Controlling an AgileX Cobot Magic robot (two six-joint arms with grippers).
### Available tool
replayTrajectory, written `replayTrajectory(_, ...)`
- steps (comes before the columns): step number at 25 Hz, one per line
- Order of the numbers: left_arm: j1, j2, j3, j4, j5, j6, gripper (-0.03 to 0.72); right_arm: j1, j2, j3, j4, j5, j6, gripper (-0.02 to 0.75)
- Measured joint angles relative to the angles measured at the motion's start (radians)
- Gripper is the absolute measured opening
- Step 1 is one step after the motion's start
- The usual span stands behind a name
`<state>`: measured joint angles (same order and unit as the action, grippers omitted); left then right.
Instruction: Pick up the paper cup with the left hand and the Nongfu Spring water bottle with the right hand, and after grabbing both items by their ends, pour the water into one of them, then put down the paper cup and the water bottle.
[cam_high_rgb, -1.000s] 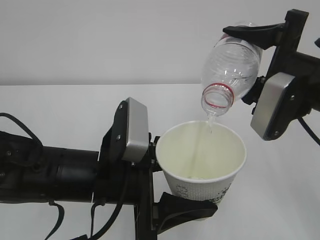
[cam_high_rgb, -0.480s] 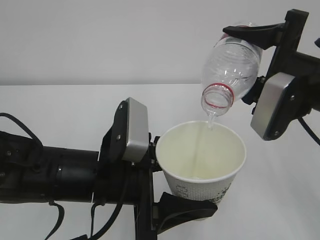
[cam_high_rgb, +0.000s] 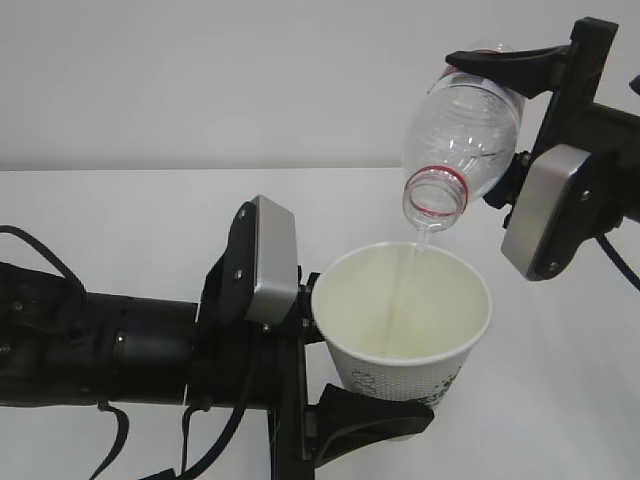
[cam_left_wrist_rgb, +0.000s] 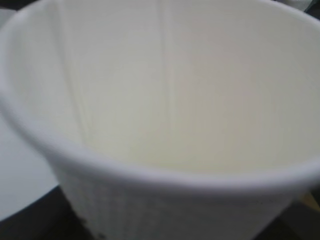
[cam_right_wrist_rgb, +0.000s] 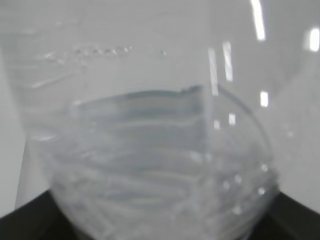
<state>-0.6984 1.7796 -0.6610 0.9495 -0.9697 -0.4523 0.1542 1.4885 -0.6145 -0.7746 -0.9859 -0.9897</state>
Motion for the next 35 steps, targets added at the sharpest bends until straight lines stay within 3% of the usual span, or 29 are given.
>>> replayTrajectory(35, 0.0, 0.0, 0.0, 0.0, 0.022, -0.001, 0.545, 0.0, 0.0, 0.0, 0.002, -0.004, -0.006, 0.526)
